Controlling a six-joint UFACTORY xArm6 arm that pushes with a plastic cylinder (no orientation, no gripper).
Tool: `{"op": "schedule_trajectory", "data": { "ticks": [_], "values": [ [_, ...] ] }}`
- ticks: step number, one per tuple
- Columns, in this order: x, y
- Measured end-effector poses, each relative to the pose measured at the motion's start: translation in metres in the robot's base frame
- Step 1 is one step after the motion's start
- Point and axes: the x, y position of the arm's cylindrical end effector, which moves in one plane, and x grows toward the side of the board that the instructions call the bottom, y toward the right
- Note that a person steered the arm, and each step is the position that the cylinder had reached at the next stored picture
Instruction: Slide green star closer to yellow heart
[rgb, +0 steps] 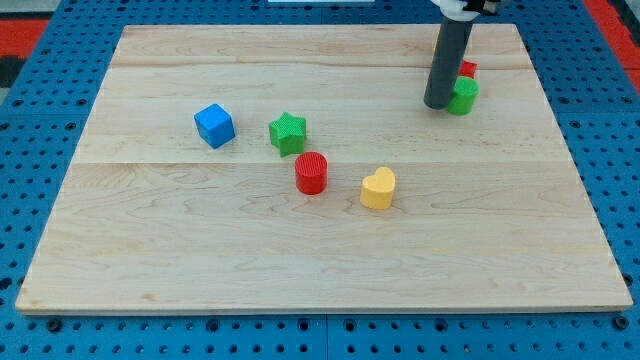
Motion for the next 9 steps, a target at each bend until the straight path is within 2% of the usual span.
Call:
{"op": "schedule_trajectory", "data": {
  "ticks": [1,4,5,7,8,9],
  "values": [
    [0.027,-0.020],
    [0.031,-0.043],
    [0.029,-0.094],
    [0.000,-0.188],
    [0.005,-0.224],
    [0.032,-0.224]
  ]
}}
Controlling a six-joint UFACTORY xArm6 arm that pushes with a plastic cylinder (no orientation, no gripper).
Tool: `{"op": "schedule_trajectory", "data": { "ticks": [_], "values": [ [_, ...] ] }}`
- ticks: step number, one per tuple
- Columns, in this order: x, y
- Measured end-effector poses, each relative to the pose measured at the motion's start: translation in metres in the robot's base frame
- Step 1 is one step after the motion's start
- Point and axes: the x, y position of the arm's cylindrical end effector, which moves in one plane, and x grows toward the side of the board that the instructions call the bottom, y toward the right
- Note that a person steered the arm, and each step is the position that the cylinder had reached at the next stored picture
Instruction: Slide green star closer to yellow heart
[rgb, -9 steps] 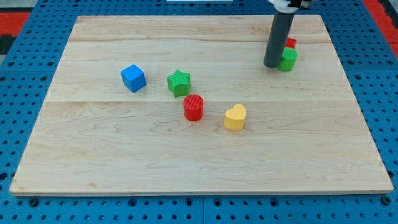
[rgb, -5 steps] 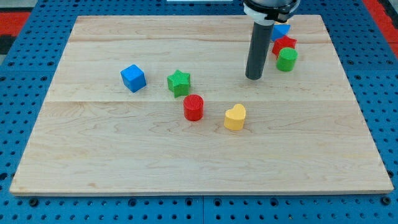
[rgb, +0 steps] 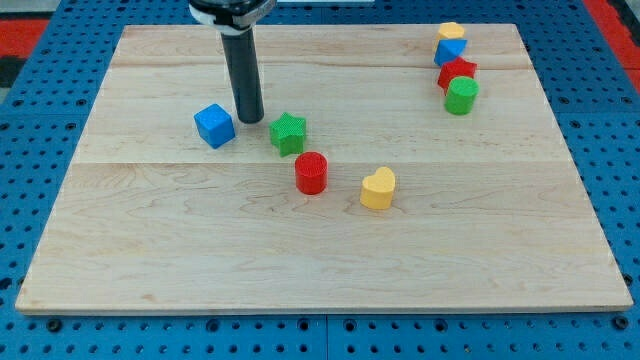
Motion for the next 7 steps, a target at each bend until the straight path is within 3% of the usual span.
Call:
{"op": "schedule_trajectory", "data": {
  "ticks": [2,4,7],
  "values": [
    [0.044,0.077],
    [0.088,0.097],
    [0.009,0.164]
  ]
}}
